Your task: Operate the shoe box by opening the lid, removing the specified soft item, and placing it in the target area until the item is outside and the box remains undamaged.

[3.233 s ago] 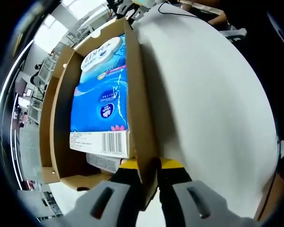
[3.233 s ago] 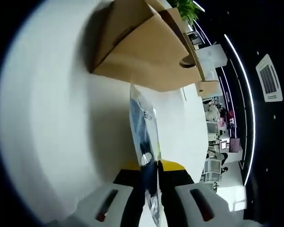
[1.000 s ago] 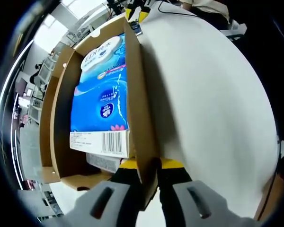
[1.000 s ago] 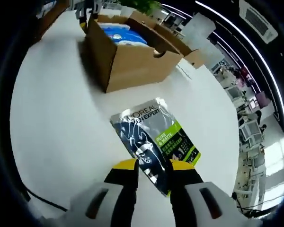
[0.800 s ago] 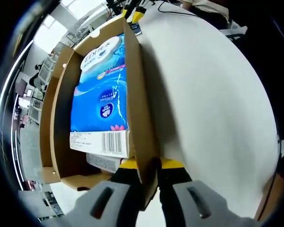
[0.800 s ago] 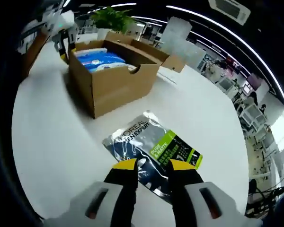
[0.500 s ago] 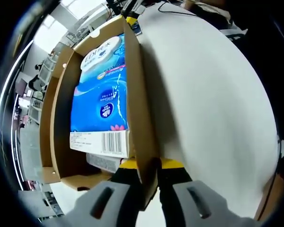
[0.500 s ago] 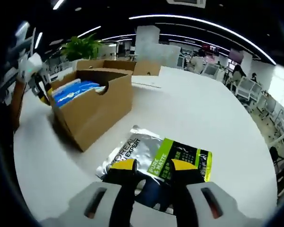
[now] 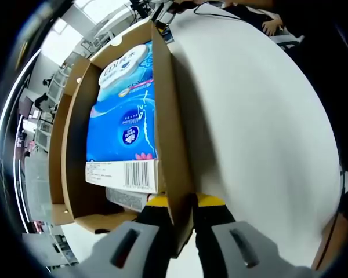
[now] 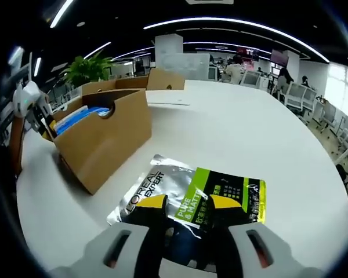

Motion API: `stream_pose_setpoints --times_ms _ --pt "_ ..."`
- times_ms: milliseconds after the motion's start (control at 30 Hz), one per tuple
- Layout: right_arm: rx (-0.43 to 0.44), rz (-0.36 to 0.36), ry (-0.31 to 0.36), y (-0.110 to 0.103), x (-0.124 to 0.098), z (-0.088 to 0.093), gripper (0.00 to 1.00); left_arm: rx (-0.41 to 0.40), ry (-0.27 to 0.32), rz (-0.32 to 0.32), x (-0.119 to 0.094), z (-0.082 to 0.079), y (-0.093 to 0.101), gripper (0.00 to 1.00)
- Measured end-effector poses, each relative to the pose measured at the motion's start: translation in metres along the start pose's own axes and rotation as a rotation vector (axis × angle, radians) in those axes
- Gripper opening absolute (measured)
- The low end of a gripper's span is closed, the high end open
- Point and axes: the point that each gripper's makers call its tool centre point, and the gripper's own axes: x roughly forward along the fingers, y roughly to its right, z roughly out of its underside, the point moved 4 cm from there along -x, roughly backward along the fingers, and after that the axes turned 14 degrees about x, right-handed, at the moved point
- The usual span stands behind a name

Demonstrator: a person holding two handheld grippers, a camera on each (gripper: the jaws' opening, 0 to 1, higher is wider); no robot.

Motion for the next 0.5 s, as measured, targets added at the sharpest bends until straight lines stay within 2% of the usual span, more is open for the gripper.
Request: stream_pose_setpoints --times_ms 233,367,400,500 --pt "-0.010 0.038 -0.006 0.000 -0.001 0.000 0.30 0.001 -0.008 -0.001 0.000 0.000 0.000 0.10" --pt "0.002 0.066 -0.034 -0.001 -0.004 -0.001 0.42 0.002 -0.006 -0.001 0.000 0.000 0.000 0.10" --pt "0.013 0.100 -0.058 -0.001 -0.009 -0.001 0.47 0.001 -0.005 -0.001 0.000 0.000 0.000 0.10" --pt "-0.040 0.103 -0.041 -0.014 -0.021 -0.010 0.48 -0.001 0.006 0.000 0.000 0.000 -0.001 0.10"
